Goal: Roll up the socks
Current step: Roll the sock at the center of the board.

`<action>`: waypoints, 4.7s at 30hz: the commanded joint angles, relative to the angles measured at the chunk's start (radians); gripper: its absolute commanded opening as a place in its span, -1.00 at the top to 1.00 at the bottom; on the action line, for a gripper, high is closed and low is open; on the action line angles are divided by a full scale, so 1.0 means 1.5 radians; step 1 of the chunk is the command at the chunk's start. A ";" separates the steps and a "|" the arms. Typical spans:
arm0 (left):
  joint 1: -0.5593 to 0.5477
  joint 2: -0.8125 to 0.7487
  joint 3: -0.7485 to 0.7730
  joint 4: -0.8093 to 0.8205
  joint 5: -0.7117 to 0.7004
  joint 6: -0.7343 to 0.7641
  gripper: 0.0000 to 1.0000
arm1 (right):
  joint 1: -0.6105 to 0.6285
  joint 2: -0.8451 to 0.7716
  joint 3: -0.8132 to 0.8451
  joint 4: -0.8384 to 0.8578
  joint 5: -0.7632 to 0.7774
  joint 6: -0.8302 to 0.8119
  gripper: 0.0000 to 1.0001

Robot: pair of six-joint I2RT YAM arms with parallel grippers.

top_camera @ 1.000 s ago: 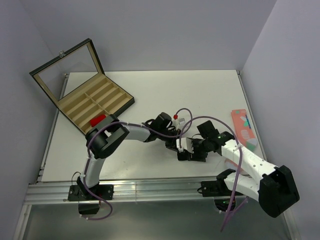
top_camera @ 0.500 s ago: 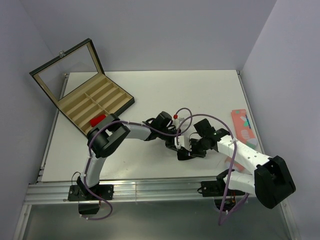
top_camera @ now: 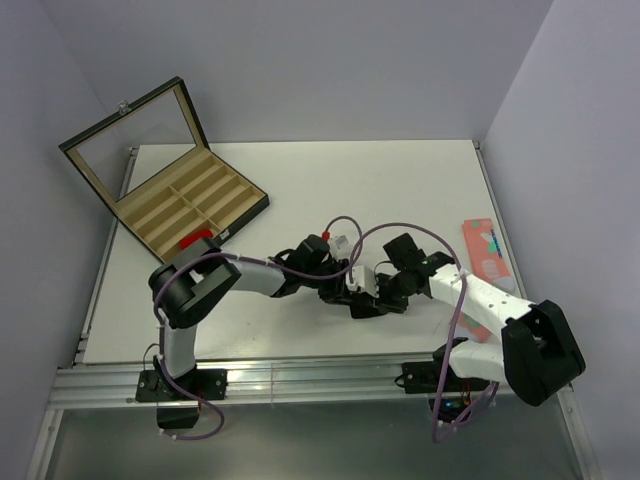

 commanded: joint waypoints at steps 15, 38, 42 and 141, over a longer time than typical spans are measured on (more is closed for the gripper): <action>-0.031 -0.140 -0.133 0.027 -0.274 -0.029 0.07 | 0.000 0.070 0.015 -0.038 0.045 0.025 0.44; -0.235 -0.296 -0.157 0.002 -0.572 0.364 0.04 | -0.022 0.236 0.123 -0.139 0.024 0.055 0.46; -0.241 -0.269 -0.103 -0.035 -0.557 0.443 0.02 | -0.034 0.265 0.139 -0.149 0.024 0.059 0.46; -0.281 -0.018 -0.137 0.346 -0.433 1.223 -0.46 | -0.151 0.474 0.256 -0.232 0.031 0.072 0.52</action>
